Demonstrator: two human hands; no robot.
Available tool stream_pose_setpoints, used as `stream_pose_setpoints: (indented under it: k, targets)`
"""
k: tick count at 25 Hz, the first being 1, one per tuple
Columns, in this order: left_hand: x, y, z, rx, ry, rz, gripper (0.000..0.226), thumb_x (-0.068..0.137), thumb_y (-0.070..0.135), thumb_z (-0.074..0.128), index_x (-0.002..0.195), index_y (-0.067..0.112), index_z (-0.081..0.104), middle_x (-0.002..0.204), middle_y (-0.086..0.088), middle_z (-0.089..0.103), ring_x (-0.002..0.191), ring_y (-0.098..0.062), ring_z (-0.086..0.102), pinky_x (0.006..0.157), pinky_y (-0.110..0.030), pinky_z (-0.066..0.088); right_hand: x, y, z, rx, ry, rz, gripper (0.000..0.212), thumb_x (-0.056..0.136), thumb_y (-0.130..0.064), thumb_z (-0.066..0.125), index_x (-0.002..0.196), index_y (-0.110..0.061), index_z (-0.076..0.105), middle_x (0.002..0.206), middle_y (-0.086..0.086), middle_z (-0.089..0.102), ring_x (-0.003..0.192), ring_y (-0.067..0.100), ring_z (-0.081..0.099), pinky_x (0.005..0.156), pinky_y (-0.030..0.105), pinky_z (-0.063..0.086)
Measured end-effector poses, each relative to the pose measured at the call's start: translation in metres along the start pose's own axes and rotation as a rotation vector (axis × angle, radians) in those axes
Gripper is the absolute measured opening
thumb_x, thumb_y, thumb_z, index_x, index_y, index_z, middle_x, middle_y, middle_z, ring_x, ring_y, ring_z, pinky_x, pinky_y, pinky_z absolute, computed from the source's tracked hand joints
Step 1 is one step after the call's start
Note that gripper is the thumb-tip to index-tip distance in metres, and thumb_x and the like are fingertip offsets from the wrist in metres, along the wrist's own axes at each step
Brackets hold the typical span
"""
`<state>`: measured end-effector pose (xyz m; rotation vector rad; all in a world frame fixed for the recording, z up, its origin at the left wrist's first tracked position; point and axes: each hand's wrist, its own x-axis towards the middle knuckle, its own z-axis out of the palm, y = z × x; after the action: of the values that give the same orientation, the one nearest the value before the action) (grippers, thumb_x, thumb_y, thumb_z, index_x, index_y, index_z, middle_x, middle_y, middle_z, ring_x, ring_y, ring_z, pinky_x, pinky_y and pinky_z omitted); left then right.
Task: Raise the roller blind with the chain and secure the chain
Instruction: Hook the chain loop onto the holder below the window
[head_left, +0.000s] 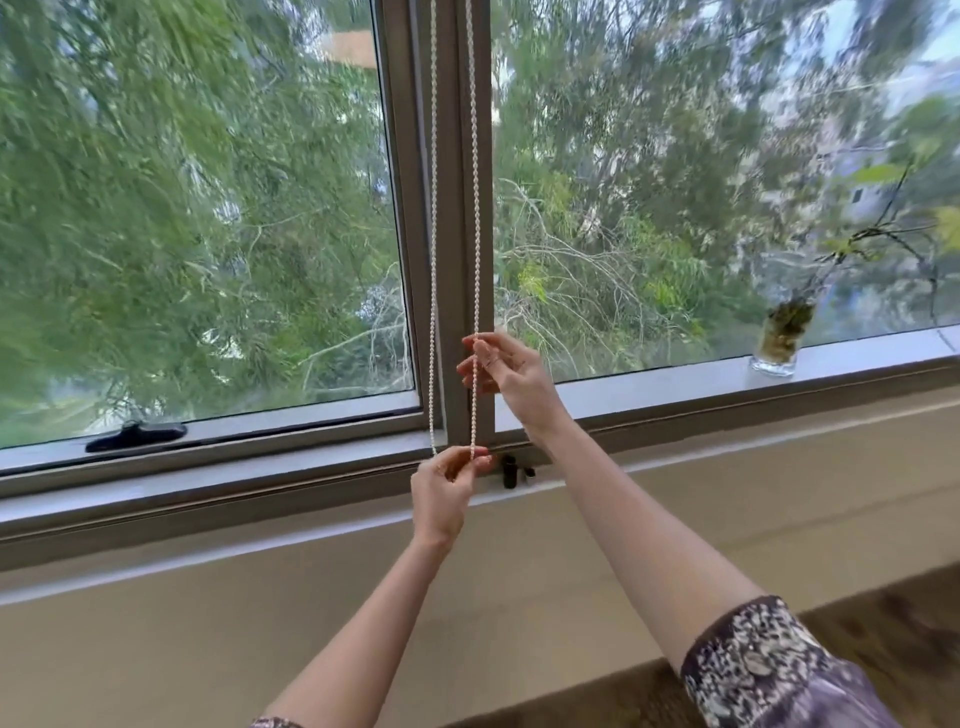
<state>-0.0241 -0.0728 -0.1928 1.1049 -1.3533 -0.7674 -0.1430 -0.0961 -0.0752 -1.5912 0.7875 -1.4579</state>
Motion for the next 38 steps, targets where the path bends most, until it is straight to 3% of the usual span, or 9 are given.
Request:
stream_pose_setpoints:
  k: [5, 9, 12, 15, 19, 26, 30, 35, 38]
  targets:
    - [0.009, -0.029, -0.005, 0.04, 0.128, -0.083, 0.008, 0.081, 0.009, 0.072, 0.087, 0.01, 0.076, 0.082, -0.002, 0.076, 0.079, -0.011, 0.071, 0.078, -0.021, 0.053, 0.009, 0.049, -0.039, -0.091, 0.108, 0.098, 0.013, 0.091, -0.013, 0.061, 0.099, -0.004, 0.066, 0.081, 0.013, 0.068, 0.072, 0.02, 0.065, 0.065, 0.03, 0.056]
    - [0.018, -0.047, -0.011, -0.025, 0.226, -0.157, 0.014, 0.08, 0.008, 0.073, 0.08, 0.023, 0.074, 0.074, 0.01, 0.073, 0.07, -0.001, 0.066, 0.071, -0.008, 0.049, 0.004, 0.101, -0.066, -0.262, 0.182, 0.225, 0.008, 0.087, -0.01, 0.065, 0.092, -0.005, 0.069, 0.074, 0.008, 0.068, 0.064, 0.017, 0.064, 0.065, 0.032, 0.053]
    - [0.03, -0.063, -0.016, -0.105, 0.279, -0.225, 0.011, 0.081, 0.008, 0.072, 0.082, 0.019, 0.073, 0.076, 0.004, 0.073, 0.072, -0.007, 0.064, 0.071, -0.011, 0.049, 0.002, 0.139, -0.081, -0.477, 0.197, 0.332, 0.007, 0.085, -0.01, 0.066, 0.09, -0.009, 0.071, 0.073, 0.003, 0.069, 0.065, 0.015, 0.063, 0.068, 0.033, 0.054]
    - [0.039, -0.079, -0.019, -0.195, 0.293, -0.273, 0.011, 0.082, 0.004, 0.071, 0.089, 0.012, 0.074, 0.082, -0.002, 0.073, 0.077, -0.011, 0.065, 0.071, -0.007, 0.048, 0.0, 0.175, -0.091, -0.79, 0.13, 0.42, 0.012, 0.083, -0.012, 0.066, 0.093, -0.011, 0.072, 0.085, 0.005, 0.07, 0.082, 0.02, 0.063, 0.074, 0.027, 0.047]
    - [0.047, -0.093, -0.016, -0.231, 0.282, -0.315, 0.012, 0.082, 0.003, 0.07, 0.085, 0.015, 0.073, 0.082, -0.001, 0.073, 0.08, -0.012, 0.066, 0.08, -0.018, 0.049, 0.001, 0.211, -0.094, -0.932, 0.01, 0.552, 0.034, 0.083, -0.007, 0.061, 0.116, -0.011, 0.066, 0.116, 0.01, 0.067, 0.107, 0.026, 0.062, 0.091, 0.028, 0.047]
    - [0.057, -0.104, -0.005, -0.268, 0.196, -0.352, 0.011, 0.079, 0.002, 0.073, 0.089, 0.006, 0.073, 0.09, -0.013, 0.075, 0.087, -0.019, 0.069, 0.088, -0.027, 0.053, -0.003, 0.246, -0.085, -1.174, -0.152, 0.511, 0.04, 0.082, -0.001, 0.055, 0.12, -0.012, 0.06, 0.109, 0.011, 0.061, 0.104, 0.032, 0.06, 0.088, 0.039, 0.051]
    - [0.058, -0.109, 0.0, -0.26, 0.176, -0.338, 0.011, 0.078, 0.001, 0.074, 0.087, 0.008, 0.073, 0.084, -0.006, 0.075, 0.082, -0.013, 0.07, 0.083, -0.021, 0.054, -0.007, 0.246, -0.089, -1.173, -0.122, 0.443, 0.034, 0.081, 0.002, 0.052, 0.111, -0.009, 0.063, 0.103, 0.011, 0.061, 0.101, 0.031, 0.058, 0.084, 0.036, 0.048]
    - [0.057, -0.113, 0.007, -0.186, 0.187, -0.305, 0.016, 0.078, 0.006, 0.075, 0.08, 0.022, 0.073, 0.078, 0.005, 0.074, 0.077, -0.007, 0.069, 0.075, -0.013, 0.052, -0.02, 0.22, -0.092, -0.993, 0.002, 0.38, 0.021, 0.081, -0.012, 0.068, 0.102, -0.007, 0.065, 0.096, 0.008, 0.068, 0.089, 0.026, 0.062, 0.083, 0.038, 0.051]
    - [0.054, -0.112, 0.014, -0.12, 0.203, -0.265, 0.018, 0.077, 0.007, 0.075, 0.078, 0.024, 0.071, 0.074, 0.008, 0.071, 0.068, 0.004, 0.064, 0.067, -0.008, 0.049, -0.033, 0.197, -0.083, -0.852, 0.02, 0.304, 0.02, 0.079, -0.013, 0.074, 0.098, -0.01, 0.068, 0.088, 0.001, 0.069, 0.082, 0.015, 0.063, 0.077, 0.026, 0.054]
